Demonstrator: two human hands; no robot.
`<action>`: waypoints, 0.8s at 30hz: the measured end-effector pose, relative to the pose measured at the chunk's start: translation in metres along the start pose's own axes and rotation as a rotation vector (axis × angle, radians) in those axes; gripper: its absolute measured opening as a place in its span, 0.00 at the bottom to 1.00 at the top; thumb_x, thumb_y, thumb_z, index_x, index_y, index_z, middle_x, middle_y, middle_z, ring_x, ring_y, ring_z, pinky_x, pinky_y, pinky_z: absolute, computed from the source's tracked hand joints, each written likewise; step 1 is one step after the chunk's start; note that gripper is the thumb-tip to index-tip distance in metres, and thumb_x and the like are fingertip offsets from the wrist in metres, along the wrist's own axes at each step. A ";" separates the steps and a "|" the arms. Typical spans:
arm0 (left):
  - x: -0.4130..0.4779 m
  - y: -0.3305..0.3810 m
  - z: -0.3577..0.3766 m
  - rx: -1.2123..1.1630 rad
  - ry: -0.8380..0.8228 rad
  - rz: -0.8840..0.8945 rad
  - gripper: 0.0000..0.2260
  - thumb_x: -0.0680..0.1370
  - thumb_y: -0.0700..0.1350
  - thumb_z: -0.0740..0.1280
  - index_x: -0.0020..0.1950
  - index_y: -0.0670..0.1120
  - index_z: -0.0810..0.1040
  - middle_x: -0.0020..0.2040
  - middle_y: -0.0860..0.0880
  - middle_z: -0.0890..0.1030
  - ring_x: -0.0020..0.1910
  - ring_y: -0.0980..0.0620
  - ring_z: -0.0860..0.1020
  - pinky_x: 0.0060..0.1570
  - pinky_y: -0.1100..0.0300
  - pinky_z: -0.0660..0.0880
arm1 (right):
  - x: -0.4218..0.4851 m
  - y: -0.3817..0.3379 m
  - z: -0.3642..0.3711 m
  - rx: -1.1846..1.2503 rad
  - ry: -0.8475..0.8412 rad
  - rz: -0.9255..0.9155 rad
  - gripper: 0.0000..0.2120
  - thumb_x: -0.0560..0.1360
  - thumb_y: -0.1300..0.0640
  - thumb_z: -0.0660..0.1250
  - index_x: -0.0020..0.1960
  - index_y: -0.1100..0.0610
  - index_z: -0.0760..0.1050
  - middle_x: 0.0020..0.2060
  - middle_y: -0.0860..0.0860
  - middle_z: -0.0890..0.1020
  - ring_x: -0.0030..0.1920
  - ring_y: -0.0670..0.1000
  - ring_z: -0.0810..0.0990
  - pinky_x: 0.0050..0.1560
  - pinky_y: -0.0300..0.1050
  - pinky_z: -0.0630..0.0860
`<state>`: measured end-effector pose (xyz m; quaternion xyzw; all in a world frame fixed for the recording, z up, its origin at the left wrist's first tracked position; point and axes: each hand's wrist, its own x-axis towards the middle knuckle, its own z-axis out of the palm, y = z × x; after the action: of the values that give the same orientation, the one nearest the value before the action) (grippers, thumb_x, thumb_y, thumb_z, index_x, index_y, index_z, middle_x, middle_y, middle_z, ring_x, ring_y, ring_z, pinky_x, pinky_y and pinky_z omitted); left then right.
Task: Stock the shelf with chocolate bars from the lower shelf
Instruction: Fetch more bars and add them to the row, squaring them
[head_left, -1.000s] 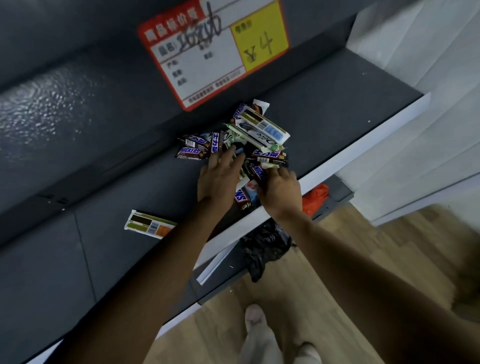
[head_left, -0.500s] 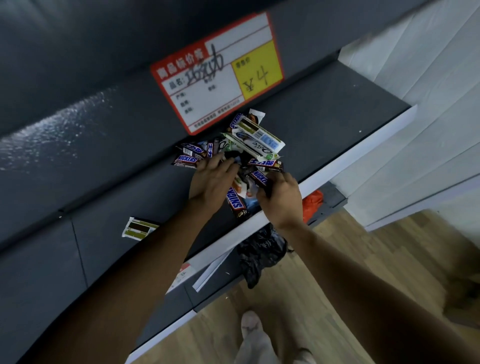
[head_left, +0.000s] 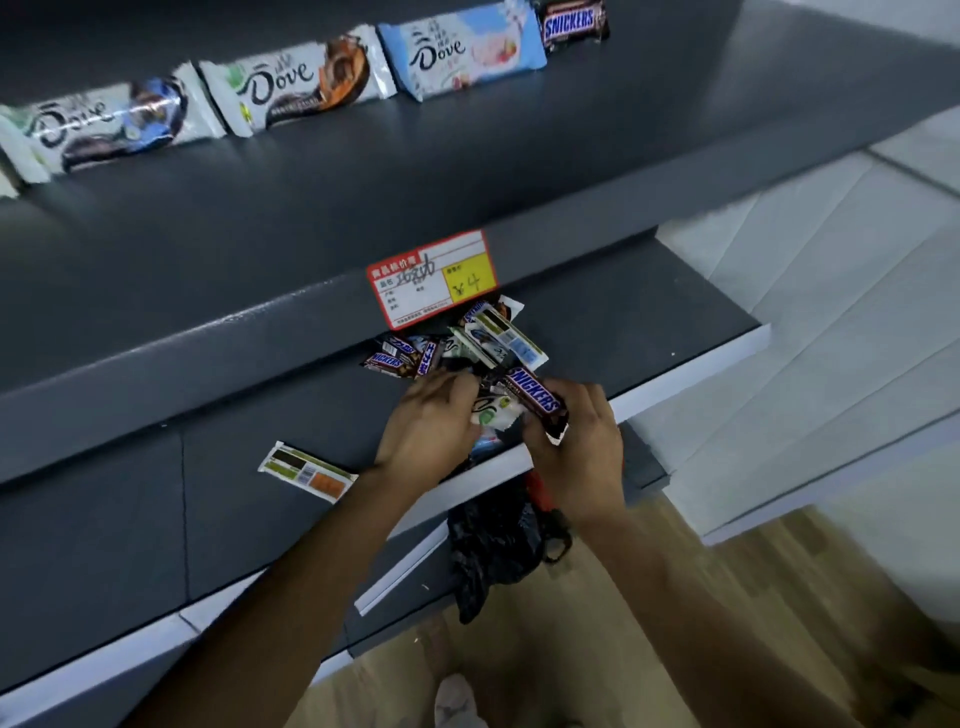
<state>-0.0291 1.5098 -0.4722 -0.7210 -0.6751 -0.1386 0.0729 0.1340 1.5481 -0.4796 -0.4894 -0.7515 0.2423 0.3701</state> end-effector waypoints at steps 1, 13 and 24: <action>-0.003 0.007 -0.010 -0.035 0.004 -0.007 0.21 0.56 0.37 0.79 0.44 0.36 0.74 0.38 0.39 0.79 0.38 0.38 0.80 0.33 0.56 0.76 | 0.000 -0.006 -0.011 0.020 0.015 -0.034 0.16 0.70 0.56 0.68 0.57 0.58 0.76 0.48 0.54 0.76 0.45 0.52 0.76 0.43 0.40 0.71; -0.018 0.070 -0.113 -0.233 0.212 -0.203 0.20 0.65 0.40 0.75 0.42 0.48 0.64 0.42 0.49 0.73 0.35 0.49 0.72 0.30 0.59 0.63 | 0.012 -0.059 -0.118 0.143 0.058 -0.402 0.17 0.68 0.65 0.72 0.56 0.62 0.75 0.51 0.55 0.77 0.48 0.42 0.73 0.49 0.21 0.67; -0.012 0.066 -0.195 -0.234 0.191 -0.202 0.19 0.68 0.45 0.71 0.45 0.56 0.61 0.44 0.57 0.66 0.39 0.53 0.68 0.37 0.52 0.72 | 0.038 -0.106 -0.143 0.195 0.076 -0.545 0.19 0.66 0.71 0.71 0.55 0.59 0.75 0.52 0.55 0.76 0.51 0.42 0.72 0.54 0.25 0.66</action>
<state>0.0162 1.4359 -0.2852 -0.6366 -0.7133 -0.2906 0.0379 0.1791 1.5401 -0.3040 -0.2402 -0.8141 0.1862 0.4947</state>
